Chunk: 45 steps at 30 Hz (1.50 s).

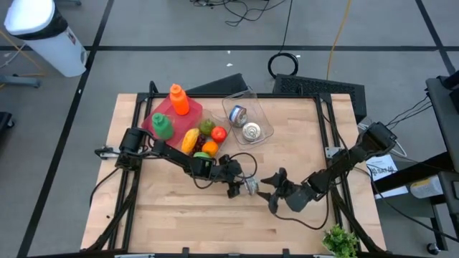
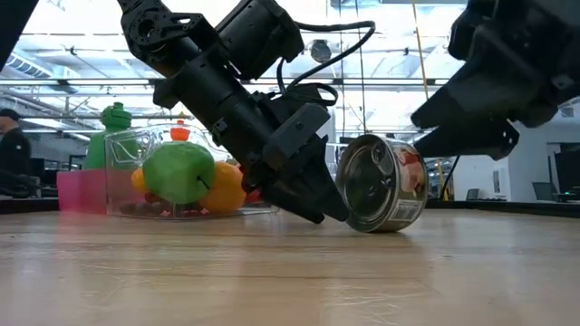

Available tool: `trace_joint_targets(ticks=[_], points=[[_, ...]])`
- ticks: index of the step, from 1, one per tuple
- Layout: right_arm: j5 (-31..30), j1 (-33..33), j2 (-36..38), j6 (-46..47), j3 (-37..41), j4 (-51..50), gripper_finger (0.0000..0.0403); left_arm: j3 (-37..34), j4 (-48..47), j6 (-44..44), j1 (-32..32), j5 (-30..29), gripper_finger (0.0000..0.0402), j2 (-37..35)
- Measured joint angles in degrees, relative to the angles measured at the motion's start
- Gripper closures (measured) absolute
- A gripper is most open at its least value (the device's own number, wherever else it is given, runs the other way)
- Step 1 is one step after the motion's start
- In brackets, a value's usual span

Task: Pick & Place Food Item
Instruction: Put the green tuna can into the right transparent bin

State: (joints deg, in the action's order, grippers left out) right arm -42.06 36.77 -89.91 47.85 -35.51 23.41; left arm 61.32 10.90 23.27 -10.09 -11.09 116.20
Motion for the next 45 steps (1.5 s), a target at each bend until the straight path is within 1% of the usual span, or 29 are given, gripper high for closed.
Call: trace_joint_targets(ticks=[4, 8, 12, 14, 18, 22, 24, 27, 29, 32, 35, 39, 42, 45], points=[[0.1, 0.1, -1.0, -0.4, 0.0, 3.1, 0.0147, 0.0, 0.1, 0.3, -0.1, -1.3, 0.0101, 0.0], [0.2, -0.6, -4.8, -0.6, 0.0, 4.0, 0.0147, 0.0, 0.1, 1.3, -0.1, -2.3, 0.0101, 0.0], [0.8, -1.4, -9.7, -0.8, -0.1, 11.3, 0.0147, 0.0, 0.4, 1.4, -0.1, -2.5, 0.0101, 0.0], [3.2, -1.9, -11.3, -1.7, -1.1, 13.8, 0.0147, 0.0, 0.7, 1.9, -0.1, -2.8, 0.0101, 0.0], [4.6, -2.3, -13.2, -3.7, -3.8, 14.2, 0.0147, 0.0, 0.8, 4.3, 0.0, -6.0, 0.0101, 0.0], [2.9, -2.6, -14.3, -5.8, -5.8, 14.1, 0.0147, 0.0, 1.2, 6.9, 0.0, -8.6, 0.0101, 0.0], [1.5, -2.7, -14.4, -7.1, -6.0, 13.7, 0.0147, 0.0, 1.4, 7.6, 0.0, -8.5, 0.0101, 0.0], [1.7, -2.7, -14.4, -10.5, -6.1, 12.7, 0.0147, 0.0, 1.1, 6.5, -0.1, -6.5, 0.0101, 0.0], [2.3, -2.3, -14.0, -13.6, -6.1, 12.1, 0.0147, 0.0, 0.7, 4.6, -0.2, -5.0, 0.0101, 0.0], [4.7, -1.8, -12.0, -18.1, -6.1, 9.5, 0.0147, 0.0, 0.6, 2.0, -0.2, -4.4, 0.0101, 0.0], [4.9, -1.7, -8.5, -18.6, -6.0, 2.3, 0.0147, 0.0, 0.2, 1.8, -0.2, -3.5, 0.0101, 0.0], [4.3, -1.8, -2.5, -19.7, -6.1, -8.3, 0.0147, 0.0, -0.4, -1.5, -0.1, 0.3, 0.0101, -0.1], [3.9, -3.3, 0.7, -26.2, -6.1, -12.5, 0.0147, 0.0, -0.1, -3.3, -0.1, 1.9, 0.0101, -0.1], [3.5, -6.2, 1.7, -34.5, -6.1, -12.2, 0.0147, 0.0, 0.1, -3.6, -0.1, 2.1, 0.0101, -0.1]])
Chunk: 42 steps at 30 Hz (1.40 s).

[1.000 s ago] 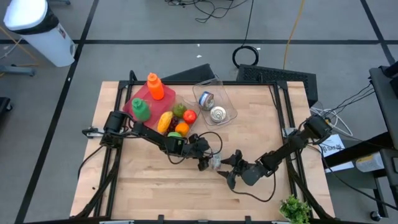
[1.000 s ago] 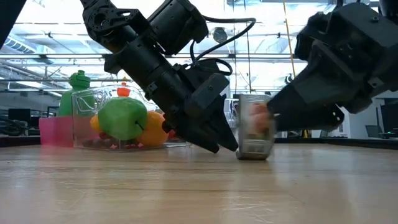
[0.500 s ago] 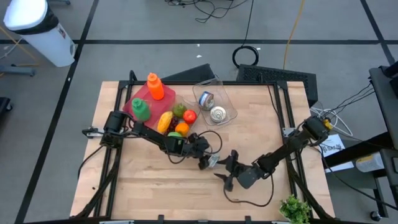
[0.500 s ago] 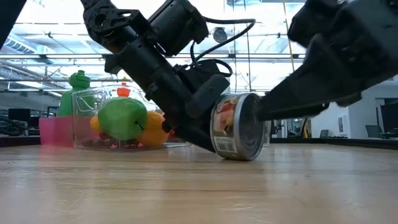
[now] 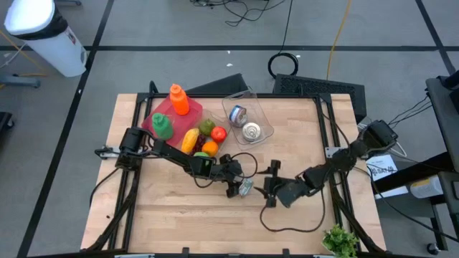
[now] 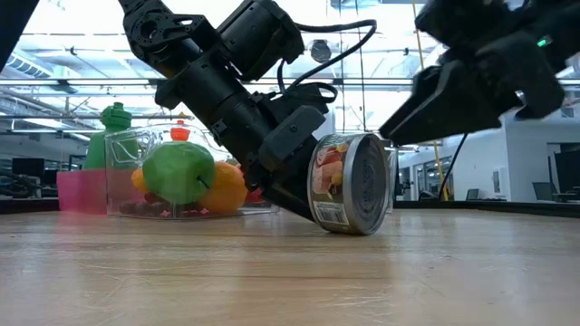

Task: Pick & Place Food Item
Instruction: Put the green tuna can into the right transparent bin

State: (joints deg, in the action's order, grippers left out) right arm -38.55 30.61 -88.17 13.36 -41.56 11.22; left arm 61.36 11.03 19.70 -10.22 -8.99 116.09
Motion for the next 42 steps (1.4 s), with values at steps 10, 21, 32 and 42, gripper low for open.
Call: trace_joint_targets(ticks=[10, 21, 32, 42], points=[[24.1, -11.8, 0.0, -19.1, 0.0, 4.6, 0.0147, 0.0, 1.8, -2.9, 0.0, 6.1, 0.0101, 0.0], [45.7, -17.9, 0.0, -24.1, 0.0, 7.2, 0.0147, 0.0, 2.6, -3.0, 0.0, 10.6, 0.0101, 0.0], [46.1, -14.8, 0.0, -21.2, 0.0, 6.3, 0.0147, 0.0, 4.2, -2.9, 1.9, 10.0, 0.0101, 0.1], [45.9, -12.9, 0.0, -20.7, 0.0, 5.6, 0.0147, 0.0, 3.8, 3.7, 6.8, 10.1, 0.0101, -0.9]])
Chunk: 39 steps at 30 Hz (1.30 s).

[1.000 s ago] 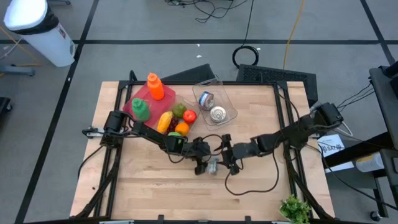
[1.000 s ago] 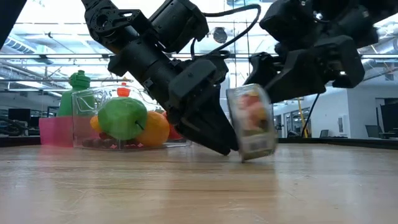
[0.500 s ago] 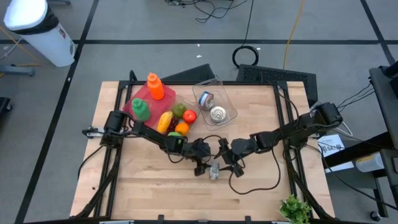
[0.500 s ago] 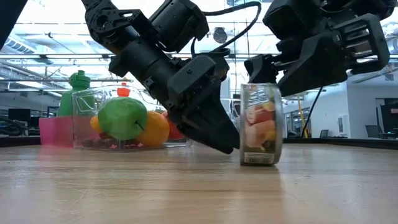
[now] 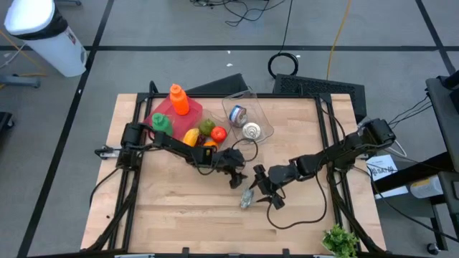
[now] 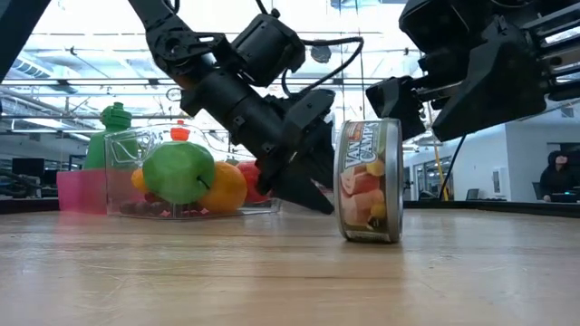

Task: Pick & Place Food Item
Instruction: Put the green tuna can into the right transparent bin

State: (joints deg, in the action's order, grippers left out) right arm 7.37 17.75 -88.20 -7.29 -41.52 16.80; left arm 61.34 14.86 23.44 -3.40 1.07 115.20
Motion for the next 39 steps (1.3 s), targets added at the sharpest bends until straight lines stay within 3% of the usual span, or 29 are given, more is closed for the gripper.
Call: trace_joint_targets(ticks=[8, 17, 22, 29, 39], points=[[-1.5, 0.0, 0.0, -2.6, 0.0, 1.3, 0.0147, 0.0, -1.2, 3.2, 1.8, 4.8, 0.0101, -4.5], [-1.3, -1.4, 0.0, -6.5, 0.0, 2.3, 0.0147, 0.0, -1.6, -0.9, -2.6, 4.8, 0.0101, -16.4], [2.0, -4.1, 0.0, -4.3, -1.2, 1.3, 0.0143, 0.0, -1.6, -2.6, -6.0, 1.1, 0.0101, -20.2], [9.4, -5.3, 0.0, -10.5, -1.4, 1.4, 0.0119, 0.0, -1.5, -2.9, -8.6, -3.9, 0.0101, -20.7], [9.4, -6.9, 0.0, -19.8, -1.4, 2.2, 0.0116, 0.0, -2.8, 2.3, -8.7, -4.2, 0.0101, -20.7]])
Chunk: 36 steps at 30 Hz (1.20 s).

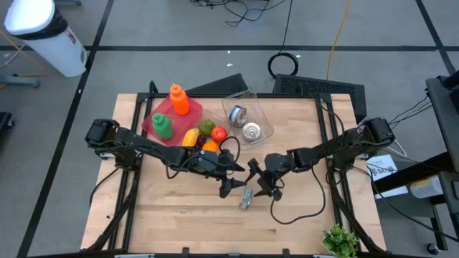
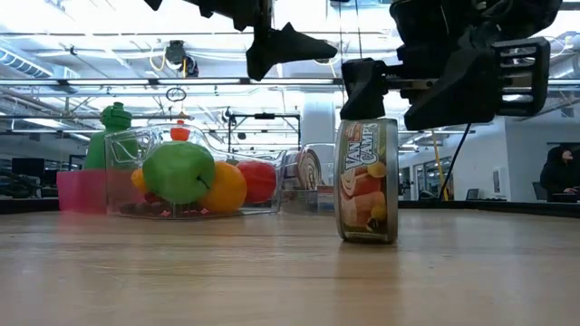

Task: Pick & Place Food Item
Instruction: Put the green tuna can into the right transparent bin

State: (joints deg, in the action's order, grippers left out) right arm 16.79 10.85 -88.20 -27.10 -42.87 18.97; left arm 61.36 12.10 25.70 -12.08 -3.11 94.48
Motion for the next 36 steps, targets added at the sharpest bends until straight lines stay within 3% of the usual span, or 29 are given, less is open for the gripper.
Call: trace_joint_targets(ticks=[8, 17, 20, 23, 25, 31, 34, 36], points=[[2.9, 1.3, -6.6, -0.2, -0.8, 7.0, 0.0115, 0.0, 0.0, 0.4, 0.0, 0.0, 0.0101, 0.0], [4.5, 2.8, -13.3, -0.8, -5.1, 5.8, 0.0132, 0.0, -0.4, 0.3, 0.0, 0.0, 0.0101, 0.0], [4.2, 2.8, -13.1, -1.4, -5.3, 3.6, 0.0162, 0.0, -0.5, 0.3, 0.0, 0.0, 0.0101, 0.0], [3.1, 3.1, -10.6, -0.5, -5.2, -0.7, 0.0227, 0.0, -0.5, 0.0, 0.0, 0.1, 0.0101, 0.0], [1.1, 3.5, -8.8, -0.4, -5.3, -2.4, 0.0266, 0.0, -0.5, -1.4, 0.2, 0.6, 0.0101, -0.1], [-5.1, 4.2, -0.1, -0.7, -5.2, -6.9, 0.0264, 0.0, -0.9, -6.6, 1.4, 4.4, 0.0101, -2.6], [-14.5, 4.1, 4.5, -3.1, -5.2, -10.6, 0.0264, 0.0, -2.2, -6.6, 1.9, 5.6, 0.0101, -4.8], [-25.3, 3.6, 7.3, -8.0, -5.2, -10.9, 0.0264, 0.0, -2.6, -7.8, 1.9, 6.0, 0.0101, -6.7]])
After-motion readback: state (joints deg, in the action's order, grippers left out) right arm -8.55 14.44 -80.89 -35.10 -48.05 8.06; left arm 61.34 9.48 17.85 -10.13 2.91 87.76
